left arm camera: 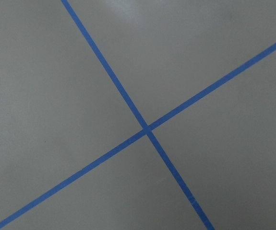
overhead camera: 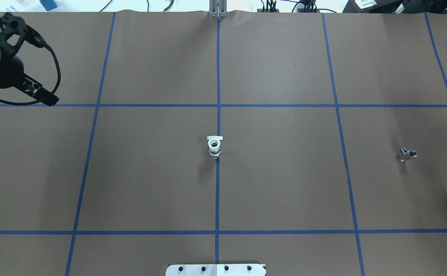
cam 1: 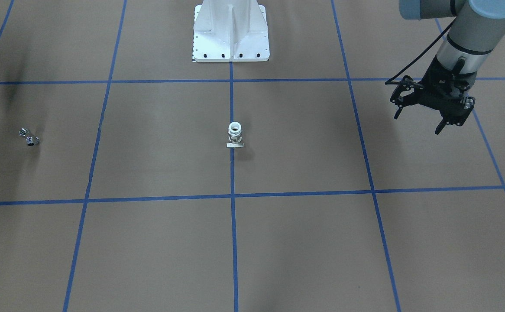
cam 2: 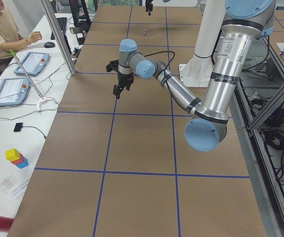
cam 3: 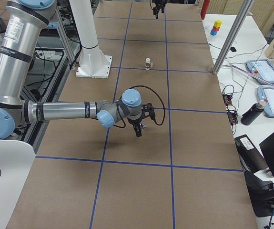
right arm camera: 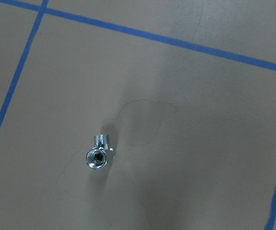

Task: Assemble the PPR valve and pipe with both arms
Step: 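Lower the right gripper onto the chrome pipe fitting and grasp it, then carry the chrome fitting with the right gripper over the valve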

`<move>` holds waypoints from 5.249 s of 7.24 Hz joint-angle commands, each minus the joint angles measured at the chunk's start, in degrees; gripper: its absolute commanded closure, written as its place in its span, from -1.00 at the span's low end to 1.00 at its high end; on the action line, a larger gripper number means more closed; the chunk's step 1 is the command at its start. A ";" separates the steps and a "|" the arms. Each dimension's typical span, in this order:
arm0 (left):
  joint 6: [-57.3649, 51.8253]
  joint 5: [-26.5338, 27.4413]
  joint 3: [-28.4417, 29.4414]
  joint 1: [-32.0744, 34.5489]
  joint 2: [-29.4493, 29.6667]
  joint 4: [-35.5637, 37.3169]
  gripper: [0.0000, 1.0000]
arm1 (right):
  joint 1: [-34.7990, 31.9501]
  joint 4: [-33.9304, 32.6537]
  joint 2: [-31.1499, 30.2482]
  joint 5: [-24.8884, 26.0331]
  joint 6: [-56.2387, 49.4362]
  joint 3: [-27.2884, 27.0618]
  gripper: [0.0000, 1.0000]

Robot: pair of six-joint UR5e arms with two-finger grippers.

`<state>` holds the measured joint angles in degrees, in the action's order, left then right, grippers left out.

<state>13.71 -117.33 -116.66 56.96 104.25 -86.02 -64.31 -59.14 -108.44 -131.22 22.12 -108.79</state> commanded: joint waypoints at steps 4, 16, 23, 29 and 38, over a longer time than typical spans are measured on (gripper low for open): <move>0.00 0.00 -0.68 -0.01 0.25 -0.03 -1.00 | 9.72 3.77 8.77 6.67 6.71 8.86 -0.69; 0.09 0.00 -0.59 0.51 -0.10 0.23 -1.00 | 11.49 3.16 12.71 7.83 9.61 7.11 1.00; -34.08 -7.91 10.04 30.03 -14.75 0.42 -1.00 | 21.04 -37.18 50.92 9.49 40.49 -1.33 1.00; -36.65 -9.32 10.05 33.30 -21.02 -0.03 -1.00 | 34.58 -51.43 72.14 24.41 58.29 10.95 1.00; -36.65 -9.32 10.05 33.13 -20.76 -0.03 -1.00 | 36.79 -44.66 70.92 29.27 59.71 15.01 1.00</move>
<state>-22.94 -126.65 -106.61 90.10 83.42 -86.05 -27.95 -104.40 -36.99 -102.12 81.83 -93.91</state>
